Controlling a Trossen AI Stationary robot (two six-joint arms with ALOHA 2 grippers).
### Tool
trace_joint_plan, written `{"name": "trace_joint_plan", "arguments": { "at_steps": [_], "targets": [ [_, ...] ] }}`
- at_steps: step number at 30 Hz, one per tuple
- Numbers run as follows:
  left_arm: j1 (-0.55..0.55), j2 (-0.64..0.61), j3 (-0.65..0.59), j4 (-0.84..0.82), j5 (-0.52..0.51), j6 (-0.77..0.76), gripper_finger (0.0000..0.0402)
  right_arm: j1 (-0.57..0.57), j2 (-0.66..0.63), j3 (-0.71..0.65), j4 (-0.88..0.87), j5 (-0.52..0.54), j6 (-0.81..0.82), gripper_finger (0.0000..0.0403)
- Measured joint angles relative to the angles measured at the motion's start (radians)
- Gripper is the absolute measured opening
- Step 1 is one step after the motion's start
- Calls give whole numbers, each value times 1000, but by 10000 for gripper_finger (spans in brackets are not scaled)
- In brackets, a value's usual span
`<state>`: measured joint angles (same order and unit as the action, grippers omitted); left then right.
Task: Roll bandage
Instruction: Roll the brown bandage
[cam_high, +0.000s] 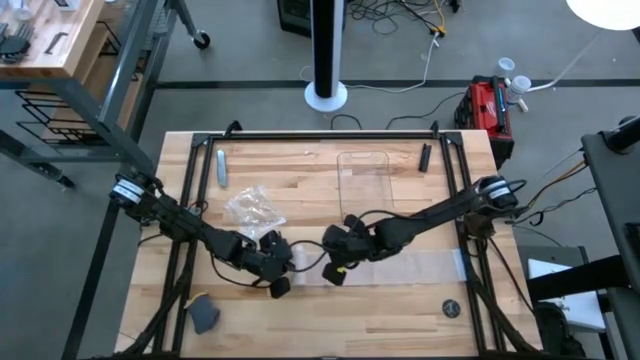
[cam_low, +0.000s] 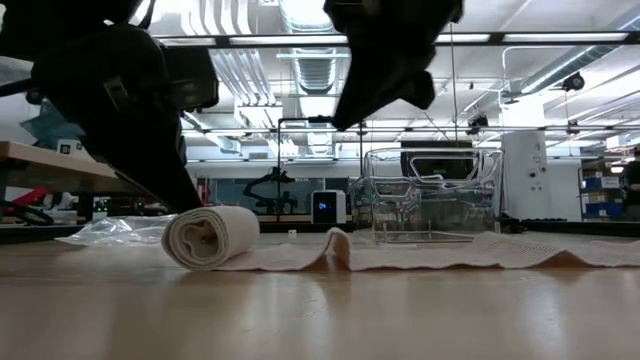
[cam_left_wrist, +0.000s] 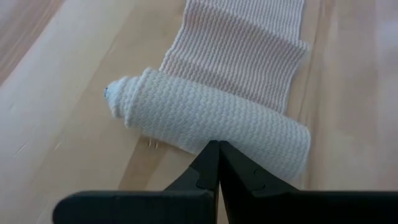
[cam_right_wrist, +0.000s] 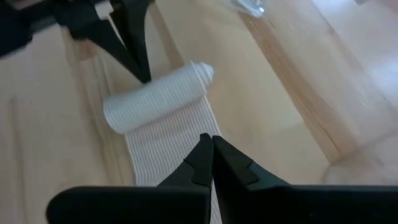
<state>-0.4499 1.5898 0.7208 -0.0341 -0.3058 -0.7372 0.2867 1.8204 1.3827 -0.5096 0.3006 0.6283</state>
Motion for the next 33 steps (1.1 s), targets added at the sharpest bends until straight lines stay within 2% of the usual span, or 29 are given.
{"name": "trace_joint_plan", "arguments": {
  "at_steps": [4,9,16,20,27,33],
  "targets": [
    [0,0,0,8,0,4,0,-12,70,81,-14,-48,-14,21],
    [-1,0,0,48,5,37,0,-14,145,158,-32,-44,16,79],
    [-5,-1,-13,87,10,71,0,-13,194,169,-20,-46,82,175],
    [-11,-11,-14,88,10,79,0,-12,206,169,-5,-47,109,212],
    [-49,-110,-14,61,0,101,0,-12,198,168,8,-38,103,249],
    [-127,-269,-16,-93,-74,101,0,-12,198,168,13,-38,88,256]
  ]
}}
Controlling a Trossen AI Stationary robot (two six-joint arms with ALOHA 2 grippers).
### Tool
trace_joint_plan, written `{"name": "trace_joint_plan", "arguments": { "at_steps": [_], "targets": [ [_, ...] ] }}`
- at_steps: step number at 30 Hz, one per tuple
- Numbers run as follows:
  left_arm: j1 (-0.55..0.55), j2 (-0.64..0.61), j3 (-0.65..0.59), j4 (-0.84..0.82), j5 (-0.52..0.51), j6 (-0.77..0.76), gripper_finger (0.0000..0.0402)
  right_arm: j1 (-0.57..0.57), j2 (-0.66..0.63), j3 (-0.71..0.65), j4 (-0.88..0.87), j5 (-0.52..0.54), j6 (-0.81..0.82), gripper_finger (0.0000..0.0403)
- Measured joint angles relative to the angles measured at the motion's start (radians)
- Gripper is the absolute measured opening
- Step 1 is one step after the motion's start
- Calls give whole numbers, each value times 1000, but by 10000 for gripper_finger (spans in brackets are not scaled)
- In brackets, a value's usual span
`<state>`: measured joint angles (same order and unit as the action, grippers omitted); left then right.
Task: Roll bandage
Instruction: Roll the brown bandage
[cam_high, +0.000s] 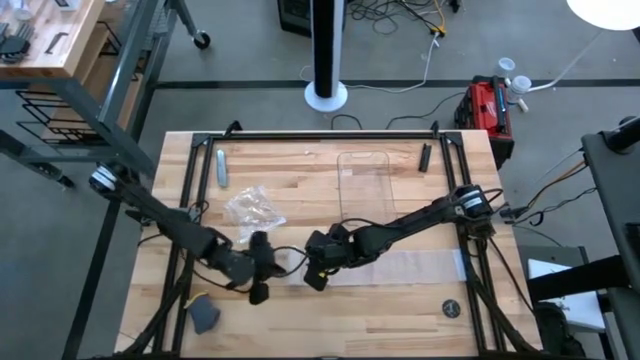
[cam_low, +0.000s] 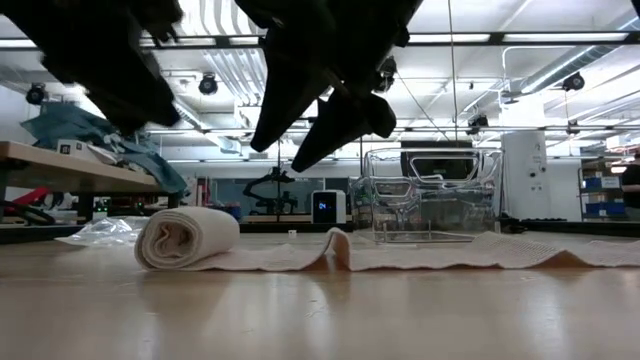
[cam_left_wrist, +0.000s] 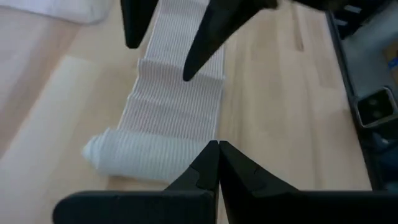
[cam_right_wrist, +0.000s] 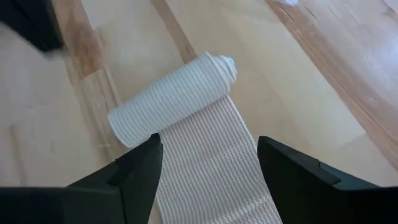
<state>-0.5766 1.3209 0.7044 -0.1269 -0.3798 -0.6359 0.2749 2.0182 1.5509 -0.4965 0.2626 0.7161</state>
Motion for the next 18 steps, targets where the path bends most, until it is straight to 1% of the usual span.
{"name": "trace_joint_plan", "arguments": {
  "at_steps": [6,8,10,12,15,16,18],
  "targets": [
    [-116,-167,-9,-173,-233,-44,0,2,0,0,61,0,-13,257],
    [-151,-216,-13,-205,-337,-41,0,2,0,0,100,1,-22,256],
    [-176,-252,-14,-214,-473,-13,0,2,0,0,135,5,-31,254],
    [-196,-276,-13,-215,-594,15,0,2,0,0,136,7,-33,254],
    [-204,-294,-13,-212,-743,37,0,3,0,-1,112,20,-23,256],
    [-204,-293,-13,-213,-778,33,0,4,0,-2,109,25,-21,256],
    [-204,-292,-13,-213,-786,51,0,4,0,-2,112,26,-3,256]
  ]
}}
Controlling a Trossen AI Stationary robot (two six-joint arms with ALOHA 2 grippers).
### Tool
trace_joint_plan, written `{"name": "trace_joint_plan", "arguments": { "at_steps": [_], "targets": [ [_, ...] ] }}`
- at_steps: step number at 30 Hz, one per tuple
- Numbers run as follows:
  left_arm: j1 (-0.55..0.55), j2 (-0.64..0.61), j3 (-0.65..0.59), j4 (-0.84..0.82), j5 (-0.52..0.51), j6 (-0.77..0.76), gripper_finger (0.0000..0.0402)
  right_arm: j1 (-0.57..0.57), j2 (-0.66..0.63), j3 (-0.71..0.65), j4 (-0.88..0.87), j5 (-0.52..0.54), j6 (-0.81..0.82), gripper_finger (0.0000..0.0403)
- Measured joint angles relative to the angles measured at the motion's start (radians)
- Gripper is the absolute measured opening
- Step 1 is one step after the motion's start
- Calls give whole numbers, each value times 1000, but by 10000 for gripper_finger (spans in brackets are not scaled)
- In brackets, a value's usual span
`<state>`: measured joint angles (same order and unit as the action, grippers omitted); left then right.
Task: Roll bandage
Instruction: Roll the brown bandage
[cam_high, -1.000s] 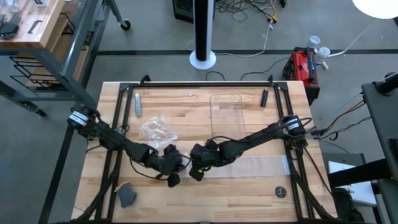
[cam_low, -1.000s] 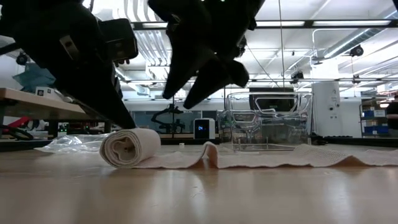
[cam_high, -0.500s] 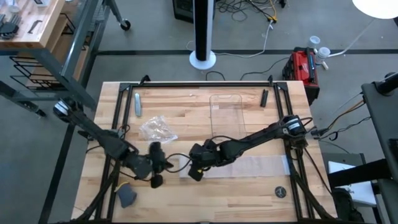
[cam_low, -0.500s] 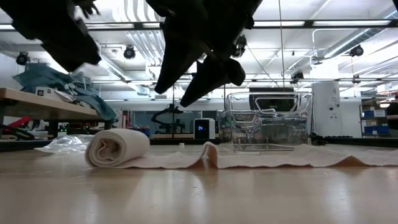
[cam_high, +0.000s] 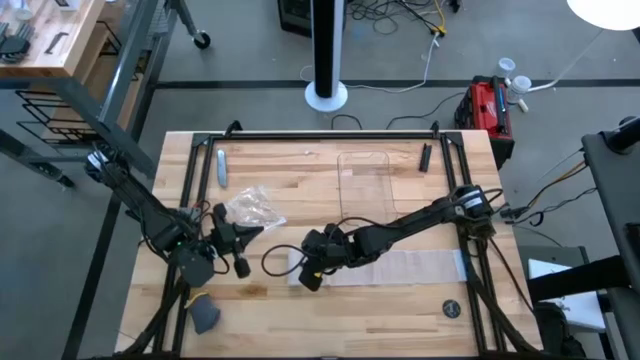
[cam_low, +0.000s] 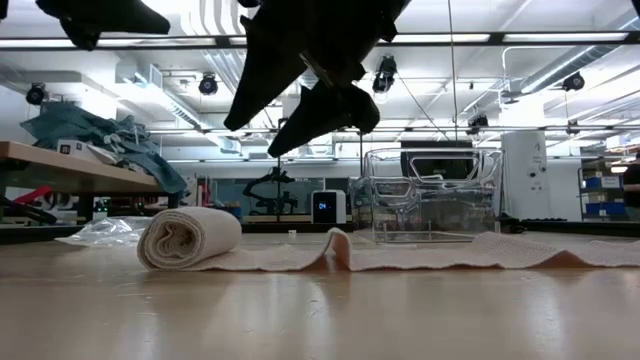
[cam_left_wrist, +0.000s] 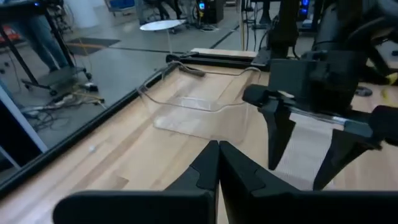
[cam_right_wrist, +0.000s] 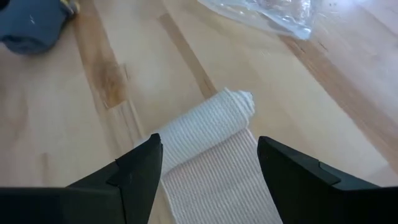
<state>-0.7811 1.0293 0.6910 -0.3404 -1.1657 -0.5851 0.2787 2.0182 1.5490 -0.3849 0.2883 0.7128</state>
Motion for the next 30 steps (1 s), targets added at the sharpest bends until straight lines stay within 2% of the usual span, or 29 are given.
{"name": "trace_joint_plan", "arguments": {
  "at_steps": [6,12,18,30],
  "targets": [
    [-3,-25,0,4,-22,-1,0,-11,7,0,1,0,100,252],
    [-12,-29,0,0,22,-11,0,-11,41,0,-8,-17,192,249],
    [-11,-27,0,-1,24,15,0,-8,100,-1,6,-57,268,257],
    [-9,24,0,5,23,-2,0,-18,203,162,-17,-29,231,267]
  ]
}}
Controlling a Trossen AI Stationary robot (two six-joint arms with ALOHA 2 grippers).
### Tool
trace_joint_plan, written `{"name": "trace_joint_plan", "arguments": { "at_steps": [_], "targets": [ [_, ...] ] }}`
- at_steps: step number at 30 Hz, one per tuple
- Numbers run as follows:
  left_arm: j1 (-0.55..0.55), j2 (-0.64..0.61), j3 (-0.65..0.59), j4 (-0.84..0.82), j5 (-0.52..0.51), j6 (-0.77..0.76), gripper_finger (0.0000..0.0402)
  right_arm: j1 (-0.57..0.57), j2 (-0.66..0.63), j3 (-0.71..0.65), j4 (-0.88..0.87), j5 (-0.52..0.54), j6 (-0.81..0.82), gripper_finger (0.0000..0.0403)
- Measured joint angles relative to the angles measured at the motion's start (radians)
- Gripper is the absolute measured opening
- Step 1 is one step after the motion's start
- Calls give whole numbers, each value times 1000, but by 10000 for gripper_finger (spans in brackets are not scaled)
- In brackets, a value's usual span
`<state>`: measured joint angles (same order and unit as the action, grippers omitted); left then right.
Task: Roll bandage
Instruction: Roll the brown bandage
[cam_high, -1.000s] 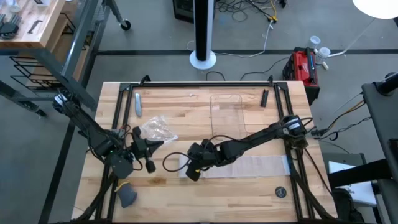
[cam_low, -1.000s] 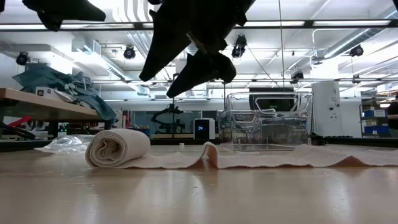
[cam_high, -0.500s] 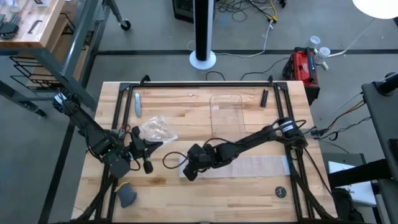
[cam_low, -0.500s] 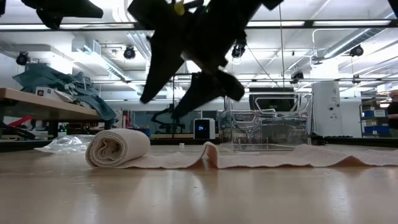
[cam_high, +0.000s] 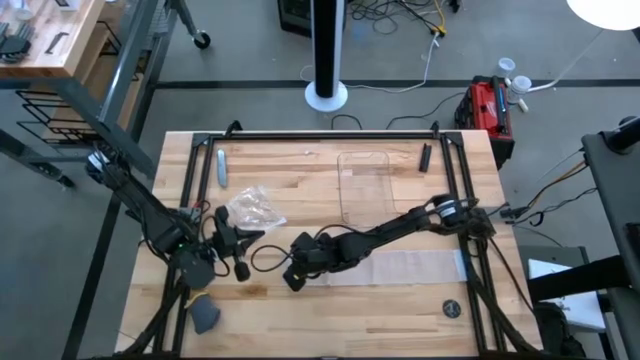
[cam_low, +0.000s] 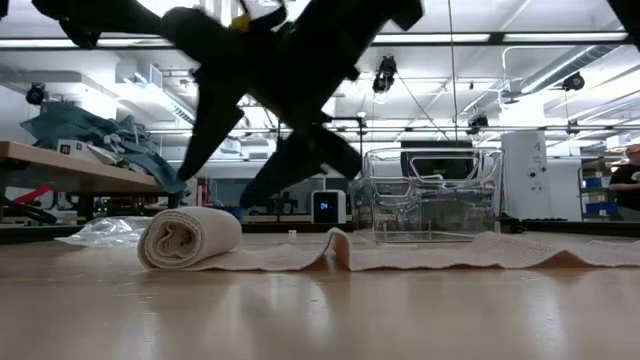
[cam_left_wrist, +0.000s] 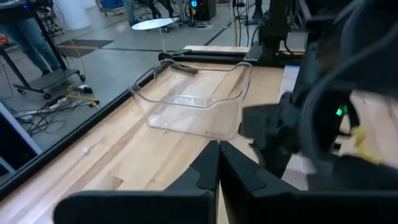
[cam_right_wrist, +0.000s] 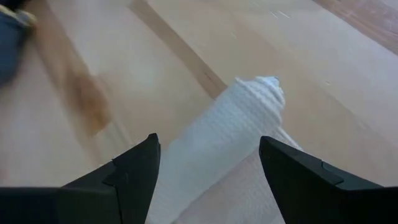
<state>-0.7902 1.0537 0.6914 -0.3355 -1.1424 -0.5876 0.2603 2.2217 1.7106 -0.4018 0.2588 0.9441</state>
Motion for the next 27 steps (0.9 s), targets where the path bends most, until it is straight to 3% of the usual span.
{"name": "trace_joint_plan", "arguments": {
  "at_steps": [8,16,27],
  "targets": [
    [0,56,0,18,28,-62,0,-3,144,294,-409,3,-8,265],
    [0,117,0,70,42,-78,0,3,214,446,-470,-5,-54,262],
    [0,138,0,100,53,-81,0,10,219,401,-424,-35,-39,242]
  ]
}}
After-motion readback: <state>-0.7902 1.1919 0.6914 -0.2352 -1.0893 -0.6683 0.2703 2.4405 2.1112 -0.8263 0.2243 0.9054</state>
